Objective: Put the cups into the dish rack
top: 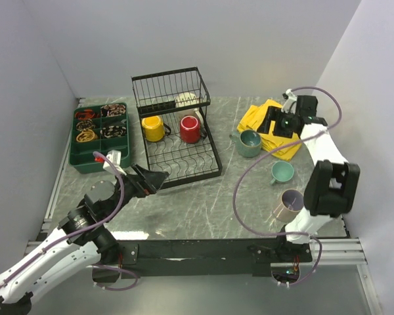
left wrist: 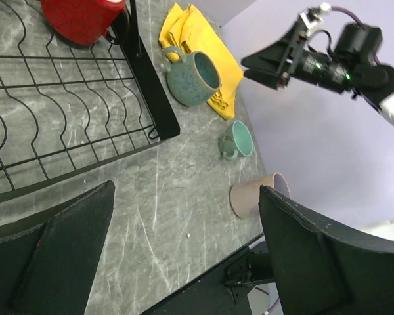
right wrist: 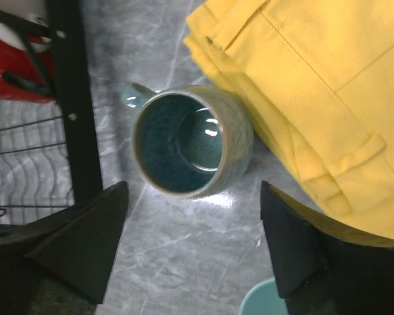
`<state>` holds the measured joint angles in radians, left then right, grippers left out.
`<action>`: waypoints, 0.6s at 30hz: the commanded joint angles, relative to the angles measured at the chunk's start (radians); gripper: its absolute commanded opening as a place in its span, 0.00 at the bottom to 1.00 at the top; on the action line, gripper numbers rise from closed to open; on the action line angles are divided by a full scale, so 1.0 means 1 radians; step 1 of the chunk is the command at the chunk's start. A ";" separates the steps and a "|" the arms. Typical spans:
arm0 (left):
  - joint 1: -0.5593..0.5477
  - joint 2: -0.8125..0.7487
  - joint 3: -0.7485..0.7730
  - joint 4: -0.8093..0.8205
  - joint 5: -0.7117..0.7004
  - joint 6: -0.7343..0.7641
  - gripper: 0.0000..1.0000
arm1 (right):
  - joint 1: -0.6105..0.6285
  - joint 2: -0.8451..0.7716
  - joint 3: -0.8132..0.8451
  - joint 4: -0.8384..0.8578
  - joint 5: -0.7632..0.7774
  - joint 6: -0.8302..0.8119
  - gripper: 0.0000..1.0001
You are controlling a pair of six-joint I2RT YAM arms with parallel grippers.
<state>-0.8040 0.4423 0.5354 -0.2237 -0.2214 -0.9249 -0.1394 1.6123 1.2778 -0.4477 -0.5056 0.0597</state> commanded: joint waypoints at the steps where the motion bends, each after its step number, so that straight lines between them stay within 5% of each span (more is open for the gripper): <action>1: -0.001 -0.001 -0.017 0.044 0.022 -0.017 0.96 | 0.069 0.136 0.143 -0.089 0.091 -0.017 0.83; 7: -0.001 -0.007 -0.032 0.026 0.024 -0.031 0.96 | 0.110 0.262 0.222 -0.137 0.179 -0.050 0.64; 18: -0.001 0.009 -0.052 0.058 0.040 -0.052 0.96 | 0.135 0.354 0.282 -0.144 0.283 -0.121 0.61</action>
<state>-0.8040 0.4389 0.4843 -0.2211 -0.2058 -0.9646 -0.0189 1.9083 1.4693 -0.5724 -0.2508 -0.0307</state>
